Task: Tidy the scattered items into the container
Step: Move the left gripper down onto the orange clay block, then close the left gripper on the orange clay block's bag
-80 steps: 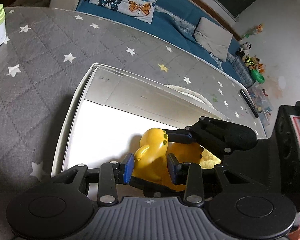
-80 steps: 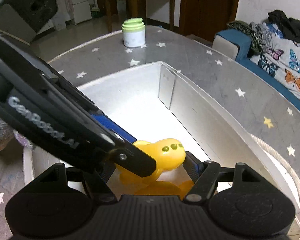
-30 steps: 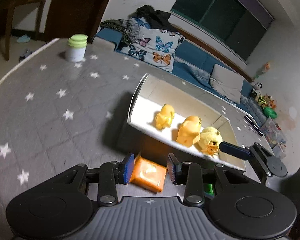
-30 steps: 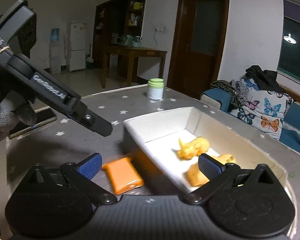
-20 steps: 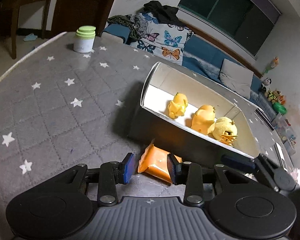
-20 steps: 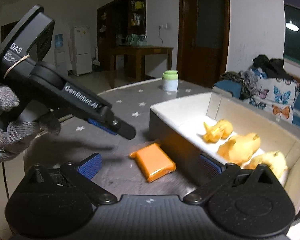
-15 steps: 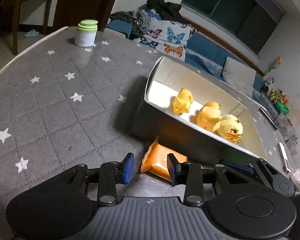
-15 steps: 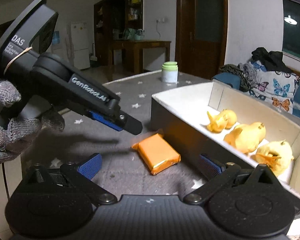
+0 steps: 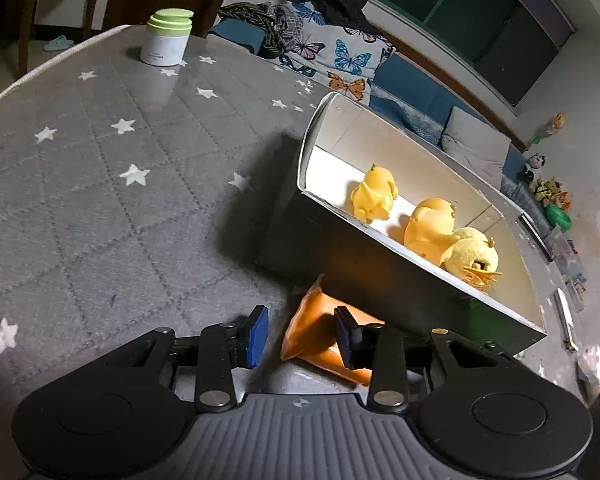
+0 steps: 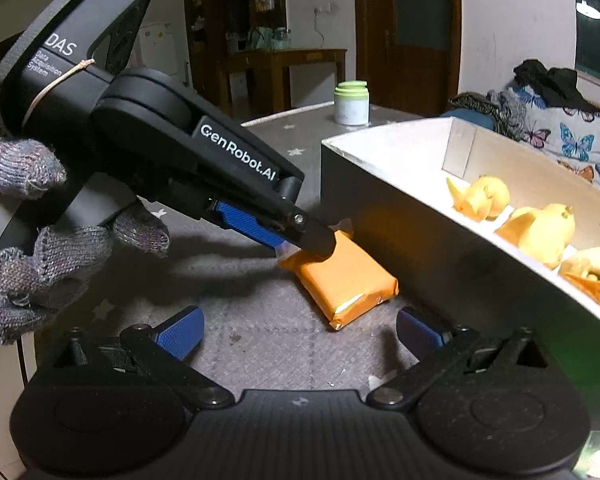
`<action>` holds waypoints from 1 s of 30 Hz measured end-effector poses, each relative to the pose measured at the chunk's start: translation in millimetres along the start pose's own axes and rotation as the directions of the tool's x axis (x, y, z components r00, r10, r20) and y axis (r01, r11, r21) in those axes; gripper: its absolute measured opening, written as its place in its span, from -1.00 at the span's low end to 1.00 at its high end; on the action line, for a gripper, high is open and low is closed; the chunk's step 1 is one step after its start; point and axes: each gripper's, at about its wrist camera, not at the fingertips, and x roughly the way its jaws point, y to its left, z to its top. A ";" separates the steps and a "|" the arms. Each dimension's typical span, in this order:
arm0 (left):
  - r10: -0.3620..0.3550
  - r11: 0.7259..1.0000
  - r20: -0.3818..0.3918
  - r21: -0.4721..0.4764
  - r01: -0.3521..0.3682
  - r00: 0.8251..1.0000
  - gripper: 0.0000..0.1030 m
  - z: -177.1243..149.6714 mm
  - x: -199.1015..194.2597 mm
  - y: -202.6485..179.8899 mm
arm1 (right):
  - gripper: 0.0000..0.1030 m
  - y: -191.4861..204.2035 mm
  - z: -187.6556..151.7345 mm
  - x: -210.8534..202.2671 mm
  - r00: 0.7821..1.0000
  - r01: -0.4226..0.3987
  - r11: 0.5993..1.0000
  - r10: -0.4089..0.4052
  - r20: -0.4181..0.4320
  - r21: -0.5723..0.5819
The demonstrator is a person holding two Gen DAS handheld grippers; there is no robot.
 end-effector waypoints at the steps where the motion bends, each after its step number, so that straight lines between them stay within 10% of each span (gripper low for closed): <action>1: -0.005 1.000 -0.003 -0.003 0.005 1.000 -0.25 0.3 1.5 0.4 | 1.00 0.0 0.1 1.5 1.000 -0.002 1.000 0.002 -0.004 0.003; 30: -0.135 0.984 -0.074 0.111 0.143 0.988 -0.30 -26.2 -19.1 -33.5 | 0.99 0.9 -4.8 -5.4 0.995 0.097 0.995 -0.097 0.006 0.031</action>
